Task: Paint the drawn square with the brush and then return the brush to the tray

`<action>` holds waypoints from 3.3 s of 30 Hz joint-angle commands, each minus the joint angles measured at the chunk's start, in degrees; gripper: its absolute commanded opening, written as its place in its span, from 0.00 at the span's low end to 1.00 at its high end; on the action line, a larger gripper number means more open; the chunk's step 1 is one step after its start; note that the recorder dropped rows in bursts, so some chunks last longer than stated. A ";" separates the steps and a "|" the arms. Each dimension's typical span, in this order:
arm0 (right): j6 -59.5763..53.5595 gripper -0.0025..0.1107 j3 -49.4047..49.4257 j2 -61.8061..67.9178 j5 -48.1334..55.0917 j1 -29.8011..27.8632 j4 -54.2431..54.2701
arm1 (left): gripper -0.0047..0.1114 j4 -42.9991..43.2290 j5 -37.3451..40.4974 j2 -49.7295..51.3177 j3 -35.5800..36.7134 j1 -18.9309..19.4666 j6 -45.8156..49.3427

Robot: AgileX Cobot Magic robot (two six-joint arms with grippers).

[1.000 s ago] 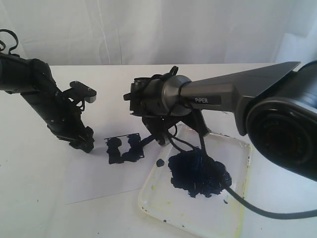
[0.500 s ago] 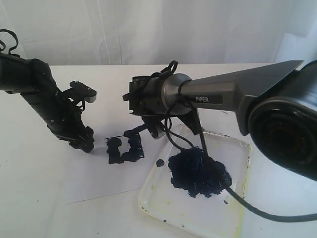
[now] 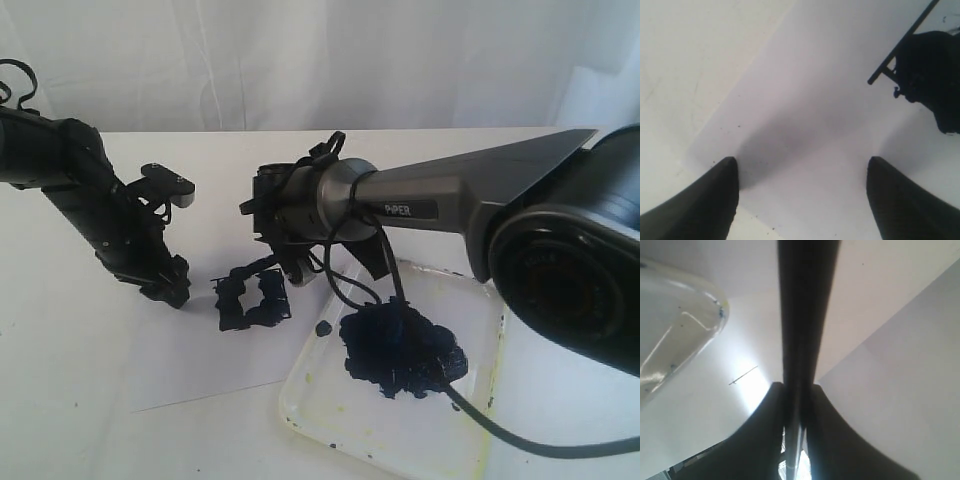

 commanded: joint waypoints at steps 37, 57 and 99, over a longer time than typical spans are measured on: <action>6.46 0.02 -0.06 2.97 8.22 0.65 -5.42 | 0.68 -0.09 1.16 0.45 0.81 0.00 -0.62; 8.96 0.02 -0.06 2.97 0.83 2.32 -5.22 | 0.68 -0.09 1.16 0.45 0.81 0.00 -0.62; 11.72 0.02 -0.13 4.58 7.16 2.47 -6.98 | 0.68 -0.09 1.16 0.45 0.81 0.00 -0.51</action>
